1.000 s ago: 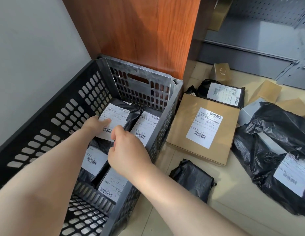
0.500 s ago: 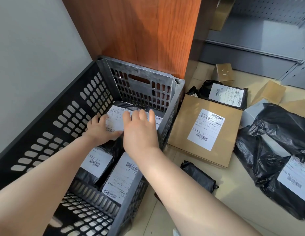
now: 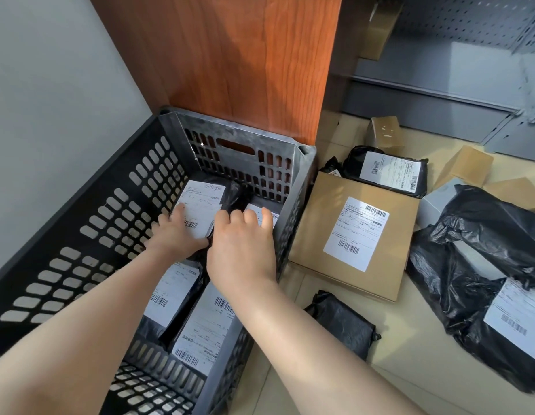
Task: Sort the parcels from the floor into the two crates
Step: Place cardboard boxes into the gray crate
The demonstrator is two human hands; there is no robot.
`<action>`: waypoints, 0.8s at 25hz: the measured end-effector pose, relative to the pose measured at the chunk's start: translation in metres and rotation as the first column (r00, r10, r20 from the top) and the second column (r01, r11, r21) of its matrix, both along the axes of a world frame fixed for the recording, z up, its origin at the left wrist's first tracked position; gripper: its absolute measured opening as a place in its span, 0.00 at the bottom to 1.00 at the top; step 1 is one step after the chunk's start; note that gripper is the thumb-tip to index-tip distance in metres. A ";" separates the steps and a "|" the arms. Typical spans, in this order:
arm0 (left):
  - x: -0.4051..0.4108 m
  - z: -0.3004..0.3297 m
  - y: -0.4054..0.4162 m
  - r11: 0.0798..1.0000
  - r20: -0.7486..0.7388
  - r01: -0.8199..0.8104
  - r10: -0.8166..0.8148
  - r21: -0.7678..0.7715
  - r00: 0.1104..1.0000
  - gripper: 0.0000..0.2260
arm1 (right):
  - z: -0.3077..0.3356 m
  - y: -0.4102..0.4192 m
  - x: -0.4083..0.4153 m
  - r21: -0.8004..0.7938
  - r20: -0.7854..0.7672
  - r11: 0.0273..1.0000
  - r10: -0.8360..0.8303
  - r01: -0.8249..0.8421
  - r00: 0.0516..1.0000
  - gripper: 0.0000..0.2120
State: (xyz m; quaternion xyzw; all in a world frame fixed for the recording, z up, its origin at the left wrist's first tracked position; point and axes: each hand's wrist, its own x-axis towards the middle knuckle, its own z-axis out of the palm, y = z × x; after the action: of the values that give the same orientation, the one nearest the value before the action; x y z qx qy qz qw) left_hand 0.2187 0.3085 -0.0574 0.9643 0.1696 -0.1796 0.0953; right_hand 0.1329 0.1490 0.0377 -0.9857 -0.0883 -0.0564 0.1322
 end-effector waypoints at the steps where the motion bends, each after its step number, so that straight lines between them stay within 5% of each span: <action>1: 0.005 0.000 -0.001 1.000 0.013 -0.004 0.004 0.002 1.000 0.45 | -0.001 0.000 0.000 0.000 0.006 1.000 -0.004 0.004 1.000 0.15; 12: 0.026 0.001 -0.002 0.999 -0.089 0.015 -0.012 0.033 0.996 0.43 | -0.002 -0.001 0.001 0.007 0.012 1.000 -0.014 0.014 1.000 0.14; 17: 0.020 0.010 -0.012 0.998 -0.051 0.015 -0.012 0.062 0.999 0.36 | -0.001 -0.006 0.000 0.280 0.048 0.960 -0.024 0.009 0.999 0.09; 20: 0.020 0.025 -0.017 0.997 0.023 0.039 -0.041 0.066 0.999 0.35 | 0.004 -0.016 -0.001 0.525 0.025 0.851 0.010 -0.022 1.000 0.13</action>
State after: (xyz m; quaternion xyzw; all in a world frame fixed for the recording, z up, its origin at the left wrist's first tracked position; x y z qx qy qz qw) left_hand 0.2385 0.2914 -0.0322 0.9723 0.1548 -0.1639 0.0620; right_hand 0.1315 0.1332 0.0413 -0.9107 -0.0792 -0.0877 0.3957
